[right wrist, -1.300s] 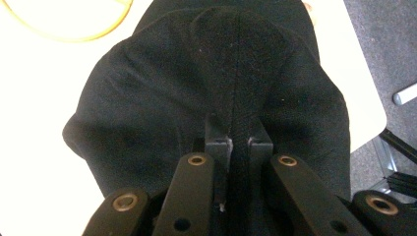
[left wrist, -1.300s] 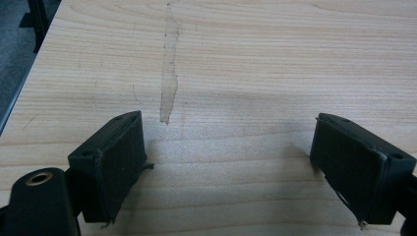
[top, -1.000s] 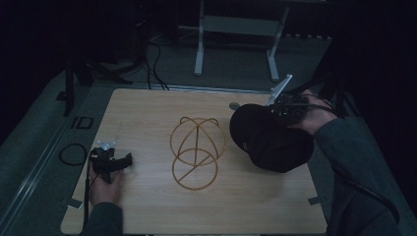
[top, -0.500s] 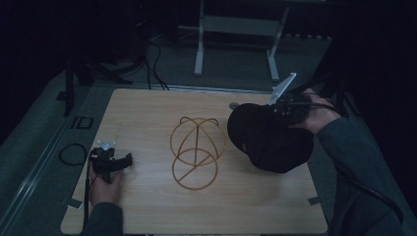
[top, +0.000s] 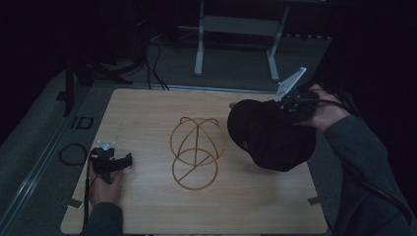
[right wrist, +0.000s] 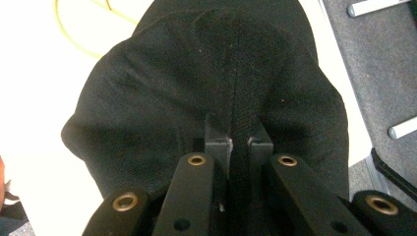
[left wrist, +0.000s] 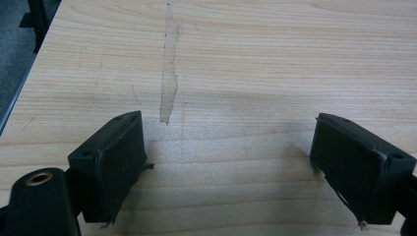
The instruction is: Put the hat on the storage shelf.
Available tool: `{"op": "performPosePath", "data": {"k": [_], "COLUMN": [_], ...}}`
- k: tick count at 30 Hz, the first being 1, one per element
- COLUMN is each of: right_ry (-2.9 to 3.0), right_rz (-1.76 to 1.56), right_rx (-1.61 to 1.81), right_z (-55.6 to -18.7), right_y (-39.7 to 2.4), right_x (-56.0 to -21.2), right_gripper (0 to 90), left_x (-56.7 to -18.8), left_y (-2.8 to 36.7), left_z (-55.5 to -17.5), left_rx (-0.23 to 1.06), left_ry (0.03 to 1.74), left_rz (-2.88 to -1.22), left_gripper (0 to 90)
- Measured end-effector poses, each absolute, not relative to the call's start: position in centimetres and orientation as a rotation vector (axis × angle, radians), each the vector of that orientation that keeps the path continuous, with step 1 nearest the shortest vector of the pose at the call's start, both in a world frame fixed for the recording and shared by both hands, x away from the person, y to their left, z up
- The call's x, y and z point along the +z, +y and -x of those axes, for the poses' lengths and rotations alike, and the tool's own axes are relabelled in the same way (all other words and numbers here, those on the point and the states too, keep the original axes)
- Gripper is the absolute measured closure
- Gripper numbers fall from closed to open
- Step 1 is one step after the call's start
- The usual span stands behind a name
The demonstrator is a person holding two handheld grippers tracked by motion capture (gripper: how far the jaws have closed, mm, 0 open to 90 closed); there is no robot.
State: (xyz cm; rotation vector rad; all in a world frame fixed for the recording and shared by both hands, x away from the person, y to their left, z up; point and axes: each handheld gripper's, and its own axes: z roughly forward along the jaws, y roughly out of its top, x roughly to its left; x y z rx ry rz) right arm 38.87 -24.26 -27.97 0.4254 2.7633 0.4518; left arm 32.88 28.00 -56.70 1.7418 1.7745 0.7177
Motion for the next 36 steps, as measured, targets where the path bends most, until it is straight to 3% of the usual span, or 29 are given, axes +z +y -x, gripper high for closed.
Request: {"op": "performPosePath", "data": {"k": [36], "right_ry": [2.75], "right_rz": [-0.292], "right_rx": [0.582], "right_z": [-37.1], "right_y": [-23.4], "right_x": [-25.1], "right_gripper": [85.1], "left_x": [-56.7], "left_y": [28.0], "left_z": [-32.9], "left_rx": [0.717], "left_ry": [1.774], "left_rz": [-1.742], "left_gripper": [13.1]}}
